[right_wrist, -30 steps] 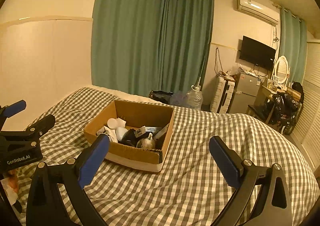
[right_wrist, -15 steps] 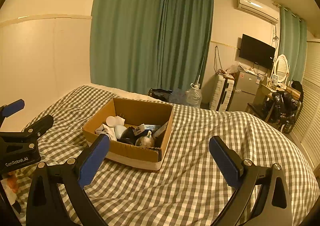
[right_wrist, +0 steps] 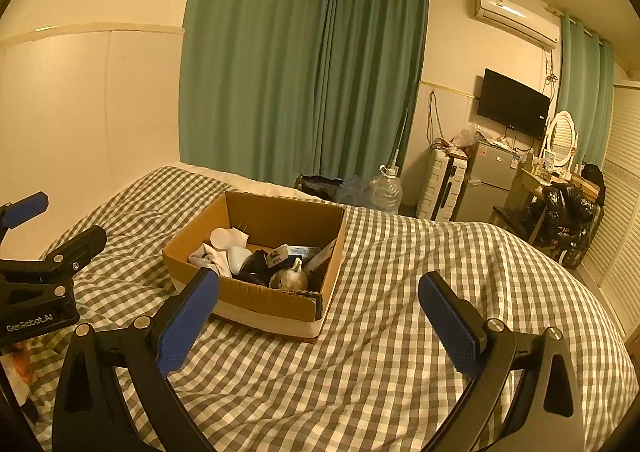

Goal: Organize objects

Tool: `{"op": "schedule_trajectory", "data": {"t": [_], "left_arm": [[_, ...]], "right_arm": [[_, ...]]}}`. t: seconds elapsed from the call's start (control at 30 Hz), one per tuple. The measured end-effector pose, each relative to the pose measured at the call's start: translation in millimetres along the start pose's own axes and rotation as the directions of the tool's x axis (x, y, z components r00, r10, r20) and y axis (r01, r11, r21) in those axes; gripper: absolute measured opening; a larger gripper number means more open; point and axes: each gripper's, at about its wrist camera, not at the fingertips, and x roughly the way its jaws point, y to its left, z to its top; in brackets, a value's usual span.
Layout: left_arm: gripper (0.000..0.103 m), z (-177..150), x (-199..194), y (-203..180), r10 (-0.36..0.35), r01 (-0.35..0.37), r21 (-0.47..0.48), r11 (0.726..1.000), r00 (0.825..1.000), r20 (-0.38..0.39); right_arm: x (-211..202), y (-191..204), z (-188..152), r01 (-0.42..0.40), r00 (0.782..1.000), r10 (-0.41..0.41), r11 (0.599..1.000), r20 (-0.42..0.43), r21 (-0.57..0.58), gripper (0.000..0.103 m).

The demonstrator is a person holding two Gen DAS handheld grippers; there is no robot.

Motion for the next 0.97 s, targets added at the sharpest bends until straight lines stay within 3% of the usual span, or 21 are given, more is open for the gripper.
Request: {"op": "schedule_trajectory", "data": {"t": [0.97], "left_arm": [[0.103,1.8,0.3,3.5,0.007,-0.007,-0.016,1.000,1.000,-0.012]], "right_arm": [[3.6,0.9,-3.9,0.018,1.000,-0.018,1.000,-0.015,-0.015,0.101]]}}
